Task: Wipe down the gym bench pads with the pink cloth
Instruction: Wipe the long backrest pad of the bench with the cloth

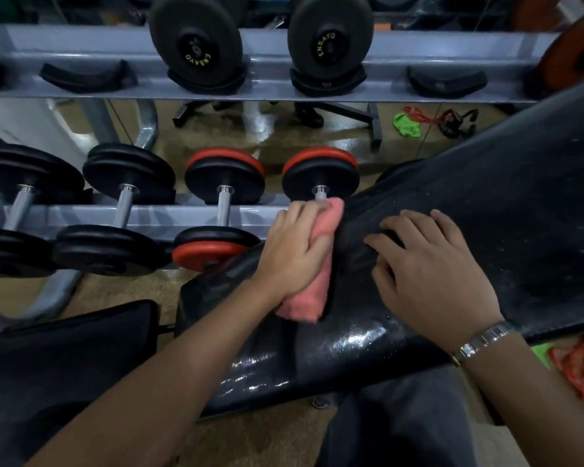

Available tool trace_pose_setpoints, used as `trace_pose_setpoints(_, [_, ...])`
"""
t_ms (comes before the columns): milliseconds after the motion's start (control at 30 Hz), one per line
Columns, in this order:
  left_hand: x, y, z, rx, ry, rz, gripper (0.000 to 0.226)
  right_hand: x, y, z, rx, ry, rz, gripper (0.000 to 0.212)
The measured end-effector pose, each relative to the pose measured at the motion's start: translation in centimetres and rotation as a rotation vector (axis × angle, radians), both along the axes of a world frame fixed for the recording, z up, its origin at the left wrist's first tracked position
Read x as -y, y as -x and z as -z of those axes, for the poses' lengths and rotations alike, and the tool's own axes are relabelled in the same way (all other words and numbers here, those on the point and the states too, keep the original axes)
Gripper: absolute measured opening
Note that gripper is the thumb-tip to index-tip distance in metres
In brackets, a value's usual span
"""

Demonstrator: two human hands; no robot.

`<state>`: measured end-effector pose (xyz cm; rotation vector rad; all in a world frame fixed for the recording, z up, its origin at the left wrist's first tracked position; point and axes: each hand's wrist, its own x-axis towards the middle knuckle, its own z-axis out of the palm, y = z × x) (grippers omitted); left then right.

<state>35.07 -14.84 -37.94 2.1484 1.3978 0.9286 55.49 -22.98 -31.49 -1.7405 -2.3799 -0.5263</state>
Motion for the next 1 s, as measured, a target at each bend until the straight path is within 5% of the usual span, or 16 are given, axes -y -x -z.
trace_pose_setpoints(100, [-1.2,2.1,1.7,-0.014,-0.004,0.032,0.059,-0.1,0.0,-0.2,0.005,0.010,0.002,0.040])
trace_pose_setpoints(267, [-4.3,0.1,0.0,-0.147,0.418,-0.337,0.043,0.0,0.1,-0.2,0.007,0.016,0.012,0.040])
trace_pose_setpoints(433, [-1.2,0.1,1.0,0.071,0.028,-0.010,0.055,0.0,0.1,-0.2,0.011,0.002,0.009,0.041])
trace_pose_setpoints(633, [-5.3,0.1,-1.3,-0.244,0.498,-0.266,0.049,0.1,0.0,-0.1,0.005,0.013,0.014,0.040])
trace_pose_setpoints(833, [-1.9,-0.5,1.0,0.116,-0.006,-0.018,0.049,-0.1,0.1,-0.1,0.016,0.000,0.013,0.039])
trace_pose_setpoints(1000, [-4.1,0.6,0.8,-0.118,0.326,-0.294,0.051,-0.1,0.0,0.0,0.028,0.014,0.020,0.040])
